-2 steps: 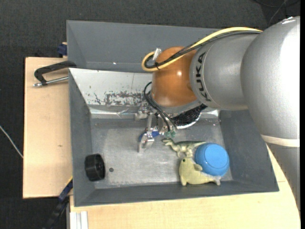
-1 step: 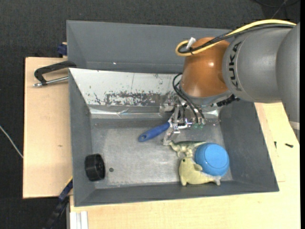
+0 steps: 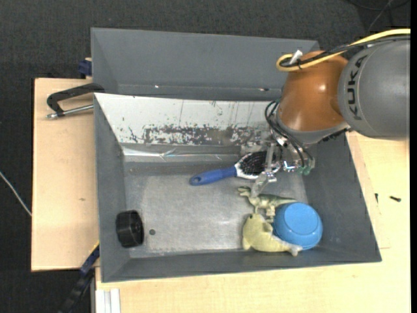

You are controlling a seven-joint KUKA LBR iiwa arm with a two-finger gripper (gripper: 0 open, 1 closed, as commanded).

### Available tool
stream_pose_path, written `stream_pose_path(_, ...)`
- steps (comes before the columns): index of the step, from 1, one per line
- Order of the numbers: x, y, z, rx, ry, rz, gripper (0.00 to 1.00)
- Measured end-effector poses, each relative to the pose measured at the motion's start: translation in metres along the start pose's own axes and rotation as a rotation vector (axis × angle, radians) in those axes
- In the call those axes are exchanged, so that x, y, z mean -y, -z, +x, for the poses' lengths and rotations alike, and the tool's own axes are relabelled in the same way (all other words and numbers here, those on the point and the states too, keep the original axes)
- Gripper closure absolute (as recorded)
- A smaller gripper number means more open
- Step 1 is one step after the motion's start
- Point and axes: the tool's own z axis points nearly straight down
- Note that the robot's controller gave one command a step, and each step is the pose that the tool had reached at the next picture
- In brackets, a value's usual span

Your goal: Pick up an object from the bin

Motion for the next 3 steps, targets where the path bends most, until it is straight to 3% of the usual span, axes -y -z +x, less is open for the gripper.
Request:
stream_pose_path(1, -0.003, -0.007, -0.003, 0.002, 0.091, -0.007, 0.00)
stream_pose_path(2, 0.001, -0.017, -0.008, 0.000, -0.025, -0.012, 0.00)
stream_pose_path(3, -0.001, -0.019, -0.004, -0.017, -0.023, -0.016, 1.00)
